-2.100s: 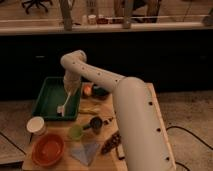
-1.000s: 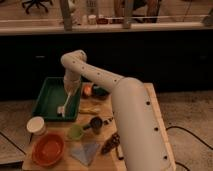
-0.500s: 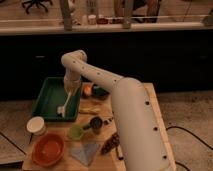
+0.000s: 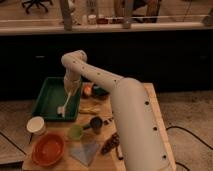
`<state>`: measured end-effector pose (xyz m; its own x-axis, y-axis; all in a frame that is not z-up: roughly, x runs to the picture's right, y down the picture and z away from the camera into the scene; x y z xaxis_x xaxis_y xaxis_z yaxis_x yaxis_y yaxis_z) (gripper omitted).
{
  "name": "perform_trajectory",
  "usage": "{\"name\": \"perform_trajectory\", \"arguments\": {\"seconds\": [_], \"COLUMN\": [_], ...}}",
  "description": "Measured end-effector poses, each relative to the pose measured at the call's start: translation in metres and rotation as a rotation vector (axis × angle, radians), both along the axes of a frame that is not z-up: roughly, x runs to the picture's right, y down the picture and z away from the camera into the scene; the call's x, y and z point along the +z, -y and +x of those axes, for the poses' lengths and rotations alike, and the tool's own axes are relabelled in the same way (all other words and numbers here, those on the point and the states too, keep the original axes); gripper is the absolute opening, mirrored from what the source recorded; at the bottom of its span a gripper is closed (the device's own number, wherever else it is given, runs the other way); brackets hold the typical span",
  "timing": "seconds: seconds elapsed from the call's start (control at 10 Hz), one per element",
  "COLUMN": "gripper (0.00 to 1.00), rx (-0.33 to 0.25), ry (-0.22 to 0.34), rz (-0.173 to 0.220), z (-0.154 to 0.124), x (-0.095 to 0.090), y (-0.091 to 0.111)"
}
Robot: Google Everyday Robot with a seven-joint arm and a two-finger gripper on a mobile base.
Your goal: Place brush in tray
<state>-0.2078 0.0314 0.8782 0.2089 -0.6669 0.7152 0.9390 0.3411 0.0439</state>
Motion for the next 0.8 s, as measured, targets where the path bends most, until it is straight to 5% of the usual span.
{"name": "perform_trajectory", "arguments": {"seconds": [0.4, 0.8], "gripper": [0.71, 0.80], "rx": [-0.007, -0.031], "ry": [0.012, 0.017], "rz": [0.014, 0.016], "z": [-0.0022, -0.0038], "x": [-0.0023, -0.0052], "y": [0.0039, 0.0092]}}
